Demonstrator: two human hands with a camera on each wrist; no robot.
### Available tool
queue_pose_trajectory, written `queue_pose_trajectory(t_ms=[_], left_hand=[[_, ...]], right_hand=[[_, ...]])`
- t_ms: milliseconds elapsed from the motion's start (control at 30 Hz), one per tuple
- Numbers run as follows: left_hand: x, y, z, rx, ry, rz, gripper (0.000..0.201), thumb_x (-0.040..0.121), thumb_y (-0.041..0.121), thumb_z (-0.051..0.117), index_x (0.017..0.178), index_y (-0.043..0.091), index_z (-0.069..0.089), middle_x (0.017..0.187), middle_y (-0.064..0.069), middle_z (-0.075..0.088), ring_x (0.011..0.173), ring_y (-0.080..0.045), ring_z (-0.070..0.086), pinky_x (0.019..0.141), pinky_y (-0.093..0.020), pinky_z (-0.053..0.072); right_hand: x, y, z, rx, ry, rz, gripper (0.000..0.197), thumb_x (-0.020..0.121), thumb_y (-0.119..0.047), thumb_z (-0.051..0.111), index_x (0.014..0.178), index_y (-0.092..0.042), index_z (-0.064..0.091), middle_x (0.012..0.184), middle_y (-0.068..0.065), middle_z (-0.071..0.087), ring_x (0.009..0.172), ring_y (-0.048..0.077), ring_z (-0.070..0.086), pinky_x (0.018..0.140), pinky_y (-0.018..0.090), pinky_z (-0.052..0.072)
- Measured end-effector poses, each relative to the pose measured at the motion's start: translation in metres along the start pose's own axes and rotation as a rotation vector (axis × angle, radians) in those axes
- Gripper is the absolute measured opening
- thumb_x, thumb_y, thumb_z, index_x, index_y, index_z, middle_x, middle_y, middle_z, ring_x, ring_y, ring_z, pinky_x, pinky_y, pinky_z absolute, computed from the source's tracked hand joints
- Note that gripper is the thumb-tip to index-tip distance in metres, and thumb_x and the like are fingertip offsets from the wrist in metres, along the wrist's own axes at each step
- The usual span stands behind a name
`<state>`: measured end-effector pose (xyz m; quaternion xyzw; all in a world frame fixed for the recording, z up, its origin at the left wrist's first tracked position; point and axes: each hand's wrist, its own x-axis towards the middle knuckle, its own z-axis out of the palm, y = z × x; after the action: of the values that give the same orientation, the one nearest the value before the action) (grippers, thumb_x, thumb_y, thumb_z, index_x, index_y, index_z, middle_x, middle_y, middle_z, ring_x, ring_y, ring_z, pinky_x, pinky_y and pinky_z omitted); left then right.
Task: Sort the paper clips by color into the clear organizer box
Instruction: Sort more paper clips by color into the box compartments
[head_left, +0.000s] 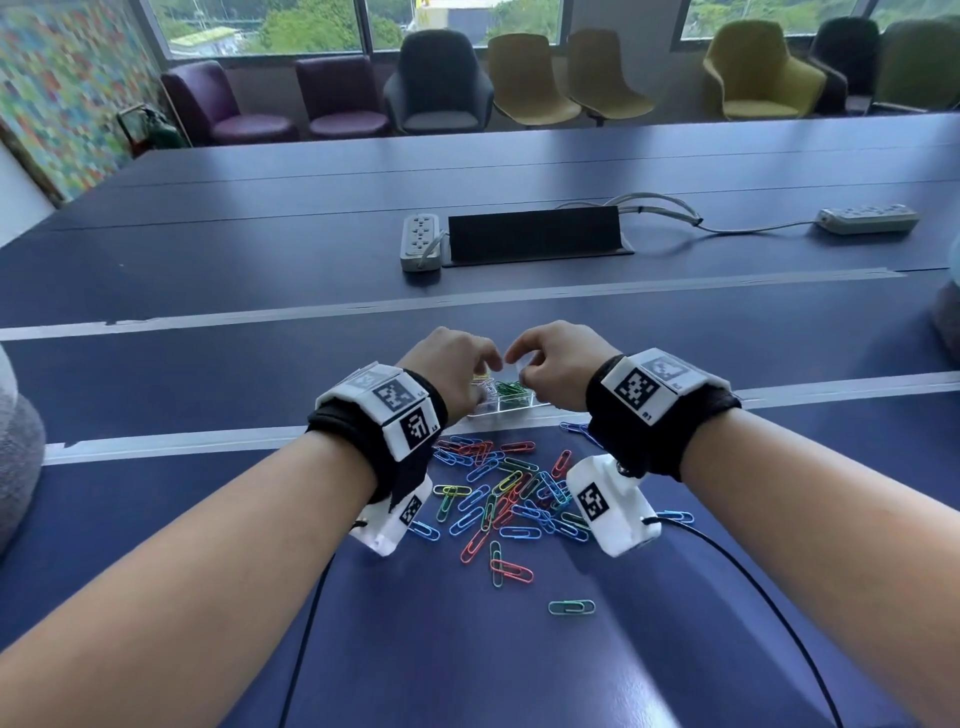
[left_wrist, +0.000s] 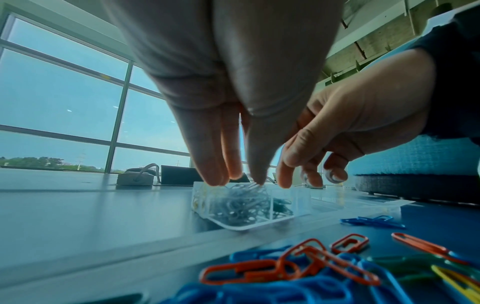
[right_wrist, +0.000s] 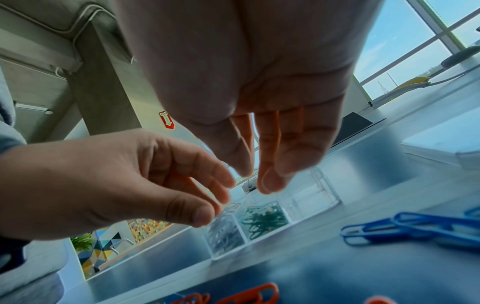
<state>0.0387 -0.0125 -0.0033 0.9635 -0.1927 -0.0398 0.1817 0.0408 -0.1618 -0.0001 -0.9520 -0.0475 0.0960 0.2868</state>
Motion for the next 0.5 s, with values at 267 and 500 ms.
queue_pose_trajectory(t_ms=[267, 500], left_hand=[[0.006, 0.000, 0.004, -0.009, 0.006, -0.025, 0.016, 0.083, 0.010, 0.064, 0.093, 0.010, 0.076, 0.092, -0.007, 0.075, 0.088, -0.021, 0.068, 0.088, -0.032, 0.053], [0.005, 0.003, 0.008, 0.028, 0.004, -0.035, 0.019, 0.085, 0.012, 0.064, 0.102, 0.013, 0.071, 0.096, -0.006, 0.073, 0.090, -0.022, 0.066, 0.088, -0.033, 0.052]], right_hand=[[-0.003, 0.001, 0.002, -0.045, 0.011, -0.022, 0.035, 0.085, -0.011, 0.046, 0.111, -0.023, 0.067, 0.118, 0.006, 0.066, 0.086, 0.020, 0.059, 0.083, 0.026, 0.051], [-0.016, 0.003, -0.001, -0.075, 0.021, -0.111, 0.032, 0.088, -0.012, 0.047, 0.107, -0.024, 0.069, 0.098, 0.000, 0.068, 0.081, 0.018, 0.062, 0.076, 0.023, 0.049]])
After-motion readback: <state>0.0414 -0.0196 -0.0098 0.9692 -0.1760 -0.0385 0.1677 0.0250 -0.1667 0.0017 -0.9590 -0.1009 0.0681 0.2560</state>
